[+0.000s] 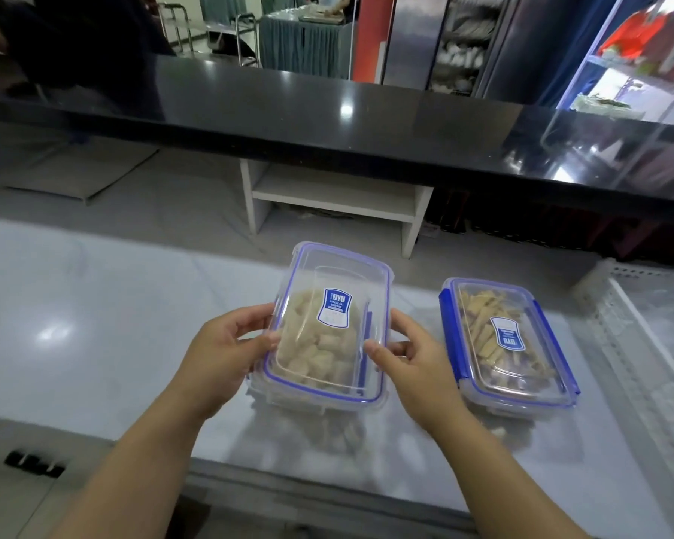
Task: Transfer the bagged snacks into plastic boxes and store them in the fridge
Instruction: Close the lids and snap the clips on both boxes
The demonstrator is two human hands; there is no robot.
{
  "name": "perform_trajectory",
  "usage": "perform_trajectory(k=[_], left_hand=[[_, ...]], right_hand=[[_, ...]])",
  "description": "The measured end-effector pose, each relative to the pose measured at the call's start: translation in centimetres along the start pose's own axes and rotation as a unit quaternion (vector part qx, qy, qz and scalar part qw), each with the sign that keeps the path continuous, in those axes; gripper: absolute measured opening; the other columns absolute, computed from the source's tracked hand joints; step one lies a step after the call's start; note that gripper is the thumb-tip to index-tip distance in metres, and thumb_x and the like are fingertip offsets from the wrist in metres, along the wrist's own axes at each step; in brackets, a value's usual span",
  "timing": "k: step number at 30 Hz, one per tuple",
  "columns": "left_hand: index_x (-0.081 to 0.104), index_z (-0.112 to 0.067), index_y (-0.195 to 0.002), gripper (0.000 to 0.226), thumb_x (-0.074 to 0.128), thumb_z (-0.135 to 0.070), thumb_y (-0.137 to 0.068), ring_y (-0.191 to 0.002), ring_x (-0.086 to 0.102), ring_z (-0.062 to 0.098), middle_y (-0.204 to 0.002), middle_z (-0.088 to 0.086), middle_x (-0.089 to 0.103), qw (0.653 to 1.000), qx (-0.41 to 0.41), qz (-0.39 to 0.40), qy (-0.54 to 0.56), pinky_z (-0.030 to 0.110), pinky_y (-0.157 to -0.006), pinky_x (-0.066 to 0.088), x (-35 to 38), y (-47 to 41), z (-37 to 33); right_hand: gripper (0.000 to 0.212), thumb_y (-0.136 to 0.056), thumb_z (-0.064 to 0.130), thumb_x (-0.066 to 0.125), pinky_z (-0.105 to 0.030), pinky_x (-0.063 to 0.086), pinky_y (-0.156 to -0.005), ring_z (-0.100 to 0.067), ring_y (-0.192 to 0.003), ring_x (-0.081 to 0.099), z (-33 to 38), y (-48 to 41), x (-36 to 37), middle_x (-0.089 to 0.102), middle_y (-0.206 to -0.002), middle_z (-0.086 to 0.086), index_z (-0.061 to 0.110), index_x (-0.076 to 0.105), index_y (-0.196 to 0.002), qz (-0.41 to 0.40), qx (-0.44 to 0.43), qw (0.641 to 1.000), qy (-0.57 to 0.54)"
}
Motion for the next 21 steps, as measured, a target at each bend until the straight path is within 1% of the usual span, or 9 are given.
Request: perform_trajectory(k=[1,3,5,8,10,11,13,15,21], left_hand=[[0.068,-0.019,-0.111,0.031,0.062,-0.001,-0.085,-0.084,0.071,0.02,-0.103,0.002,0.073,1.0,0.0,-0.005,-0.015,0.034,-0.071,0.058,-0.3,0.2,0.2],[0.07,-0.021,-0.109,0.029,0.064,-0.009,-0.083,-0.09,0.07,0.02,-0.102,-0.001,0.073,0.998,-0.003,-0.026,-0.057,0.039,-0.08,0.057,-1.1,0.2,0.7],[0.07,-0.021,-0.106,0.024,0.066,-0.016,-0.082,-0.088,0.069,0.018,-0.097,-0.003,0.073,0.994,-0.006,-0.051,-0.097,0.041,-0.083,0.056,-1.8,-0.1,1.0],[0.069,-0.022,-0.099,0.015,0.065,-0.027,-0.085,-0.083,0.067,0.012,-0.093,-0.005,0.071,0.984,-0.004,-0.064,-0.166,0.027,-0.072,0.053,-1.9,-0.8,1.2],[0.065,-0.029,-0.086,0.002,0.064,-0.027,-0.086,-0.081,0.065,0.008,-0.087,-0.009,0.069,0.977,0.004,-0.059,-0.206,0.019,-0.065,0.047,-1.6,-1.3,1.1],[0.063,-0.03,-0.081,0.007,0.065,-0.026,-0.086,-0.08,0.064,0.008,-0.085,-0.01,0.068,0.974,0.008,-0.056,-0.22,0.018,-0.064,0.045,-1.5,-1.5,1.1],[0.064,-0.024,-0.082,0.004,0.066,-0.025,-0.085,-0.078,0.064,0.008,-0.087,-0.009,0.066,0.969,0.007,-0.051,-0.242,0.02,-0.064,0.044,-1.6,-2.3,1.3],[0.063,-0.019,-0.083,0.009,0.067,-0.027,-0.084,-0.075,0.062,0.007,-0.091,-0.008,0.061,0.959,0.011,-0.047,-0.28,0.024,-0.066,0.043,-1.6,-2.9,1.1],[0.06,-0.02,-0.078,0.016,0.064,-0.034,-0.086,-0.076,0.06,0.011,-0.087,-0.007,0.062,0.948,0.023,-0.039,-0.314,0.027,-0.067,0.043,-1.6,-4.0,1.0]], right_hand=[[0.039,-0.085,0.03,0.068,-0.028,0.058,-0.075,-0.014,-0.092,0.066,0.0,0.0,0.4,0.064,-0.115,0.003,0.041,0.051,-0.119,-0.003,0.002,1.0,0.01],[0.035,-0.086,0.029,0.066,-0.021,0.056,-0.07,-0.012,-0.085,0.063,0.3,0.0,1.2,0.06,-0.109,0.009,0.043,0.049,-0.113,-0.009,0.004,0.999,0.035],[0.033,-0.086,0.03,0.066,-0.015,0.051,-0.069,-0.007,-0.082,0.058,0.5,-0.1,1.8,0.054,-0.104,0.015,0.042,0.049,-0.113,-0.016,0.009,0.997,0.069],[0.036,-0.086,0.036,0.066,-0.024,0.052,-0.08,-0.007,-0.09,0.056,0.3,-0.5,2.4,0.05,-0.103,0.013,0.034,0.053,-0.12,-0.023,0.033,0.991,0.124],[0.038,-0.086,0.038,0.065,-0.03,0.053,-0.086,-0.008,-0.095,0.056,0.0,-0.9,2.7,0.05,-0.105,0.011,0.033,0.054,-0.122,-0.023,0.049,0.988,0.147],[0.038,-0.086,0.039,0.065,-0.032,0.053,-0.088,-0.009,-0.097,0.056,-0.1,-1.0,2.8,0.05,-0.107,0.01,0.033,0.054,-0.122,-0.021,0.056,0.986,0.156],[0.039,-0.086,0.041,0.064,-0.033,0.053,-0.089,-0.01,-0.099,0.056,-0.4,-1.3,3.2,0.05,-0.111,0.008,0.033,0.053,-0.123,-0.018,0.066,0.982,0.176],[0.041,-0.086,0.039,0.065,-0.033,0.052,-0.09,-0.011,-0.098,0.056,-0.5,-1.6,3.3,0.05,-0.113,0.006,0.032,0.054,-0.124,-0.02,0.075,0.98,0.183],[0.044,-0.085,0.038,0.066,-0.028,0.049,-0.088,-0.01,-0.097,0.053,-0.5,-1.8,3.3,0.046,-0.111,0.008,0.028,0.052,-0.125,-0.031,0.095,0.973,0.206]])
Point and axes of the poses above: each hand's wrist, its own y-axis away from the middle knuckle, its own x-axis out of the palm, z = x × y, the point moved 8 cm from there along -y, towards the middle knuckle
